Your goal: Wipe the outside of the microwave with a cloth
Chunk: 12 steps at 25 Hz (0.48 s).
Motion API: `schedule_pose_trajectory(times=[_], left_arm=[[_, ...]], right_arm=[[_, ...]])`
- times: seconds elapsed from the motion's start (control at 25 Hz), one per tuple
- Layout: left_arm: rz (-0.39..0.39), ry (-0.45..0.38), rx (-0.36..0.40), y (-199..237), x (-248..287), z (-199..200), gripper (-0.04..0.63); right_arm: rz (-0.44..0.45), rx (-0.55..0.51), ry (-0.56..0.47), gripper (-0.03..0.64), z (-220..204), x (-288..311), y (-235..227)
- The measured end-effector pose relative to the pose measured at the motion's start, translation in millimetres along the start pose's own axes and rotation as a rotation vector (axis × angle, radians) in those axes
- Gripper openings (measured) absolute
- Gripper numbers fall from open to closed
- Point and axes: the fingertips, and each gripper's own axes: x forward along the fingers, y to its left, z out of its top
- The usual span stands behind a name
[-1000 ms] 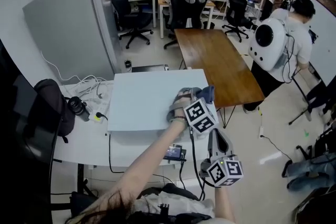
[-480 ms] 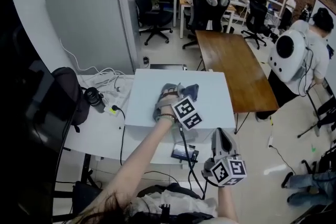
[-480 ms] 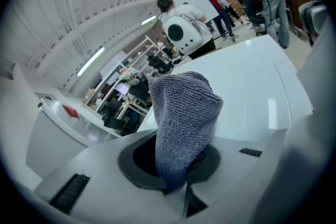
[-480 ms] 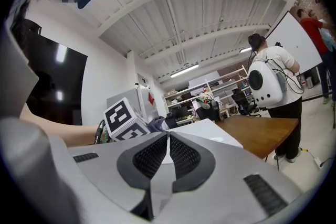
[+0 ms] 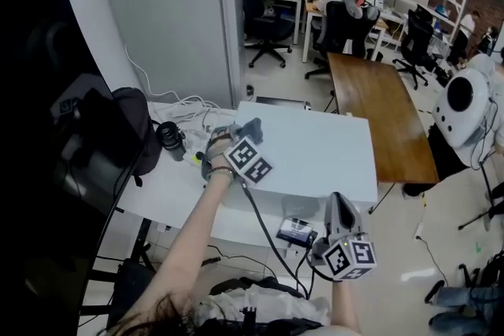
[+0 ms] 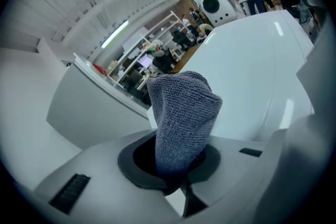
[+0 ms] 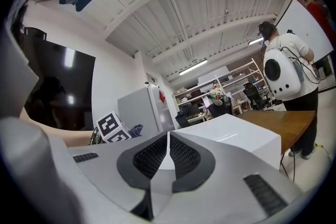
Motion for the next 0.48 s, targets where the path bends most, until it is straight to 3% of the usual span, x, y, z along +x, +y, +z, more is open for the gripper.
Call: schedule_pose_trajectory(times=[0.12,0.24,0.36,0.48], left_arm=[[0.019,-0.029,-0.022,7.0,-0.6,0.5,0.051],[0.059,-0.119,-0.020,11.0,-11.1,32.9,0.051],[0.078,-0.227,0.067,3.5,-21.1,96.8,0.051],[0.039,-0.342,0.161,-30.8,-25.9,175.6,0.051]], right_arm=[[0.002,-0.004,-0.006,0.031,1.1,1.4,2.6],[-0.020,-0.006,-0.014,0.031,3.4,-2.6,-4.7],[-0.064,0.001,-0.023,0.031,4.1,-7.6,-19.4],[-0.120,0.004,-0.031,0.031,5.5,-18.1,-37.2]])
